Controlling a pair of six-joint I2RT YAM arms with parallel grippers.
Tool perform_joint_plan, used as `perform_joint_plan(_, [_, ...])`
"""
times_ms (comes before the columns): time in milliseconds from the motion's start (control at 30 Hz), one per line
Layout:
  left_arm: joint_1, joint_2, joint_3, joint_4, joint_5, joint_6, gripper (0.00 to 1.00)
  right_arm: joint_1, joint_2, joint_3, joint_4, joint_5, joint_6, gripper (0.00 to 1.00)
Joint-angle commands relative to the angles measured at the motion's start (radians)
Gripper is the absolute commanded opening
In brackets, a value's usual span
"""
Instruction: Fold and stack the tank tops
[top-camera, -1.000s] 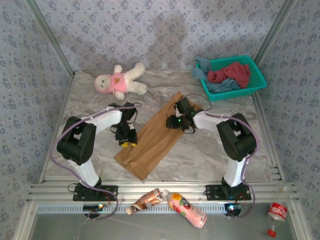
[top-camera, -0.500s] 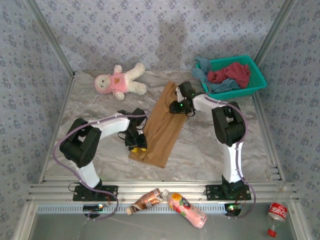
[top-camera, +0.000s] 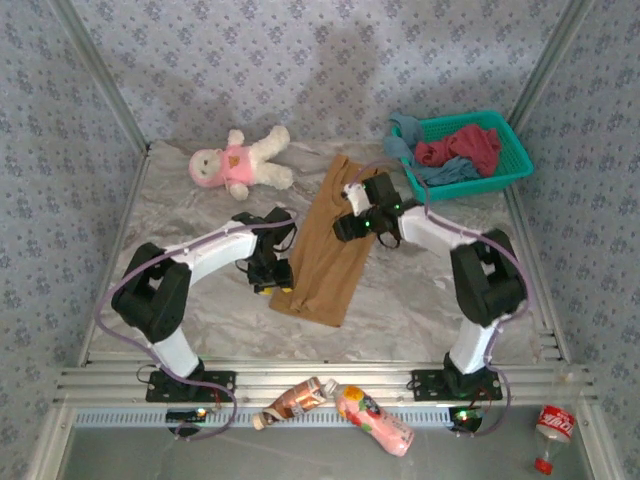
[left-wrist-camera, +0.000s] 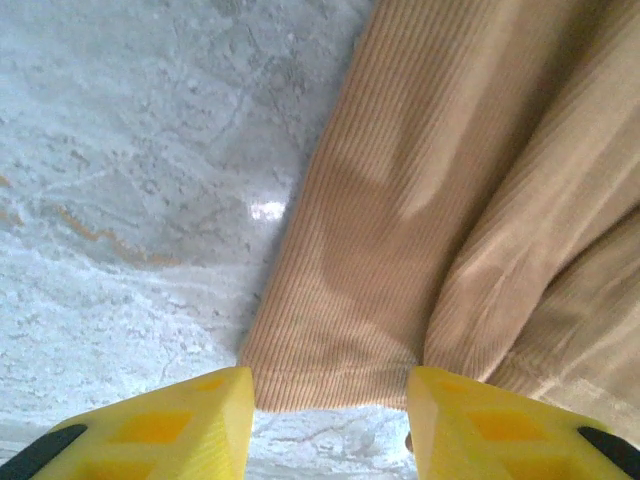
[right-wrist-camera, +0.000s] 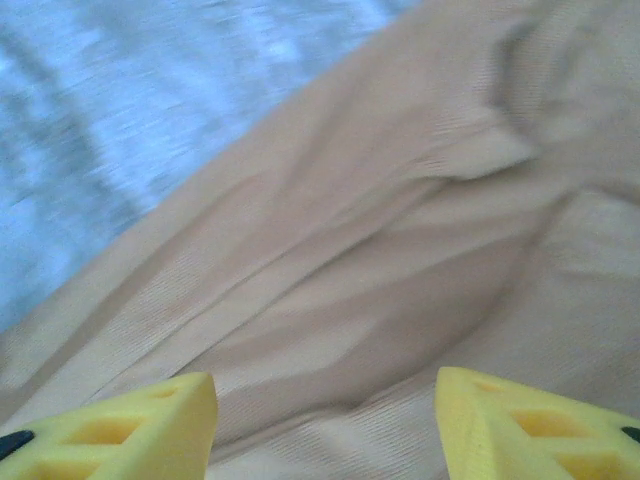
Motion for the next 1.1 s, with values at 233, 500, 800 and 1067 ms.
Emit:
perform_joint_plan(233, [-0.002,-0.008,-0.106,0.054,0.083,-0.042,0.48,0.308,-0.239,-0.376,0.125,0.072,-0.108,0.63])
perform_joint_plan(500, [-0.003,0.043,-0.118,0.095,0.070,-0.018,0.48,0.446,-0.213,-0.425,0.099,0.176,-0.275,0.63])
perform_joint_plan(800, [-0.024,0.063,-0.115,0.115,0.066,-0.021,0.42,0.497,-0.149,-0.427,0.085,0.189,-0.337,0.58])
perform_joint_plan(1067, [-0.024,0.065,-0.072,0.075,0.035,0.006,0.27,0.536,-0.076,-0.401,0.089,0.264,-0.308,0.48])
